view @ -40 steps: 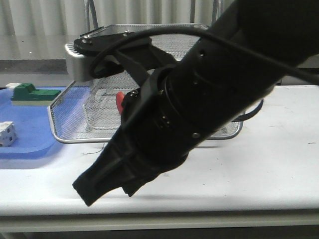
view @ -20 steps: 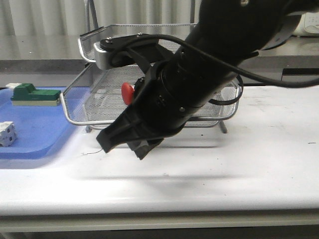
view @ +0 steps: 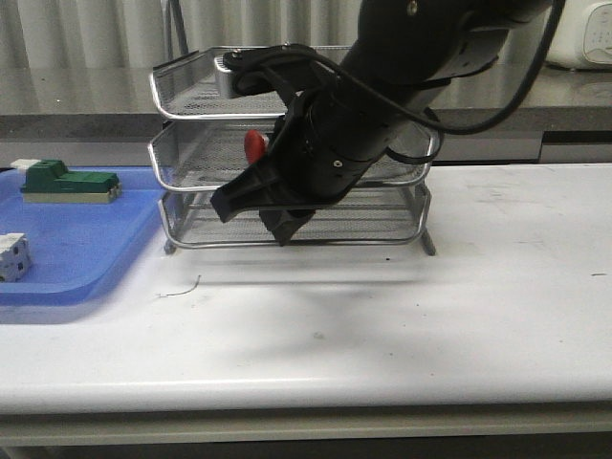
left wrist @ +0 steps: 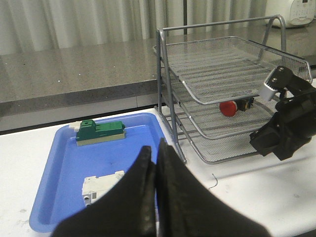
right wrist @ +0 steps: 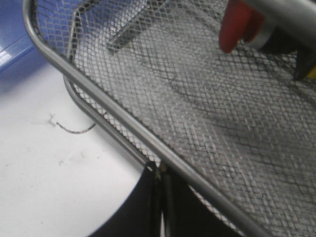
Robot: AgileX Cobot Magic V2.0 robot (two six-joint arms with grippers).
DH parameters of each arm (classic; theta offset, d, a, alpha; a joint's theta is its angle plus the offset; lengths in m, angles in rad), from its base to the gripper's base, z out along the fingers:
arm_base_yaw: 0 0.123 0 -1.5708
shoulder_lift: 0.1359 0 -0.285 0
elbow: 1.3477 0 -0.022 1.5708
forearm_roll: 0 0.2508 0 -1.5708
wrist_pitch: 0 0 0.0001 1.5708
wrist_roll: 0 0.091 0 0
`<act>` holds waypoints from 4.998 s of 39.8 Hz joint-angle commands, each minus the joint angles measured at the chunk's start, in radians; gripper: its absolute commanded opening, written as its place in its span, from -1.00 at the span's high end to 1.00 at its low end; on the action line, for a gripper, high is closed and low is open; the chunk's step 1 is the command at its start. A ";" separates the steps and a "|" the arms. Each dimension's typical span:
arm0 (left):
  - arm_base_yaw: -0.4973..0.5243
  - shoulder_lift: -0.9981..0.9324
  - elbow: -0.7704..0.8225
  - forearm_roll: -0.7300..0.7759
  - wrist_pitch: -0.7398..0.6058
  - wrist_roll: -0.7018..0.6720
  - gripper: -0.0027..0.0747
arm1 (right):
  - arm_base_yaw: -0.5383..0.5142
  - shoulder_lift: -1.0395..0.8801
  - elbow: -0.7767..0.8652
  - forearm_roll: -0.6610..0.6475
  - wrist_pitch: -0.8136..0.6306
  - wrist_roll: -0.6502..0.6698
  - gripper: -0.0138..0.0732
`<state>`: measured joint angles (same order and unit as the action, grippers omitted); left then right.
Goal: Place button on rack with both arms
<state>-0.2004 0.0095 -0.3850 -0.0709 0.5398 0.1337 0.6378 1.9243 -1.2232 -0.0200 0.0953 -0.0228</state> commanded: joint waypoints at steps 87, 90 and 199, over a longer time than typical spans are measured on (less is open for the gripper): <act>0.003 0.012 -0.024 -0.013 -0.084 -0.005 0.98 | -0.577 -1.746 0.895 0.020 0.168 -0.003 0.82; 0.003 0.012 -0.024 -0.013 -0.084 -0.005 0.98 | -0.577 -1.746 0.895 0.020 0.168 -0.003 0.82; 0.222 -0.038 0.400 -0.014 -0.440 -0.007 0.98 | -0.577 -1.780 1.054 0.020 0.095 -0.003 0.82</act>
<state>0.0187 -0.0064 0.0081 -0.0745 0.1819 0.1337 0.0686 0.1525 -0.2063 0.0104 0.2976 -0.0201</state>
